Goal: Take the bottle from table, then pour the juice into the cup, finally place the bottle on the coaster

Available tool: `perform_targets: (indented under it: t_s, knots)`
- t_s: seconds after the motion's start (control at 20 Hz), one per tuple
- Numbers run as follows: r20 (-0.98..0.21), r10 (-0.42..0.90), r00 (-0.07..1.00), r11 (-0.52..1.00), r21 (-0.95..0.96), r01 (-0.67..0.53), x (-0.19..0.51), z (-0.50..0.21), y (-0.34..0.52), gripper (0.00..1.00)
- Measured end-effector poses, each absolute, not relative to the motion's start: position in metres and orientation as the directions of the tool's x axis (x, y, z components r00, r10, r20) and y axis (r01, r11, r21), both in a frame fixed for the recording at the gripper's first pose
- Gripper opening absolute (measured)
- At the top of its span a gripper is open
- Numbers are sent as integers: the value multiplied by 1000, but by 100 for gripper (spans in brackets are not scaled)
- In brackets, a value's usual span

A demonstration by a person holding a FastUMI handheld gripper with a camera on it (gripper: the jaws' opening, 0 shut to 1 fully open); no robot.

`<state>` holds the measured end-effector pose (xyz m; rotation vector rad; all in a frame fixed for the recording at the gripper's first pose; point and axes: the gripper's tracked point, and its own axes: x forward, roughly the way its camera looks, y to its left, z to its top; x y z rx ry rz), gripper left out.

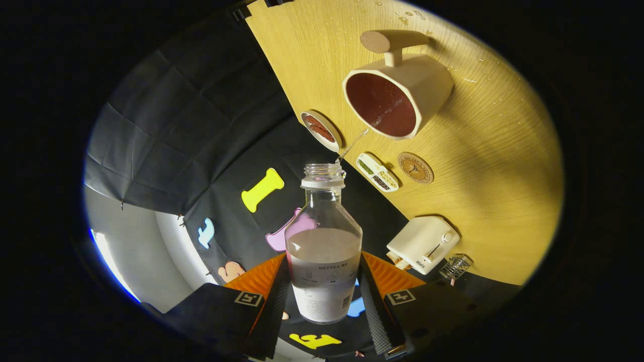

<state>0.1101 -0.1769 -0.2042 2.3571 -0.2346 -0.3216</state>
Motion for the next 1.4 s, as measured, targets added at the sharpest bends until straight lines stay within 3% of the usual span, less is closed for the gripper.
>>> perform_targets:
  t_s: [0.9, 1.2, 1.4]
  knots:
    - [-175, -217, 960, -701, 713, -28, 104, -213, -174, 74]
    - [-176, -212, 961, -553, 833, 31, 107, -224, -163, 73]
    - [-202, -229, 952, -347, 931, 114, 107, -238, -153, 73]
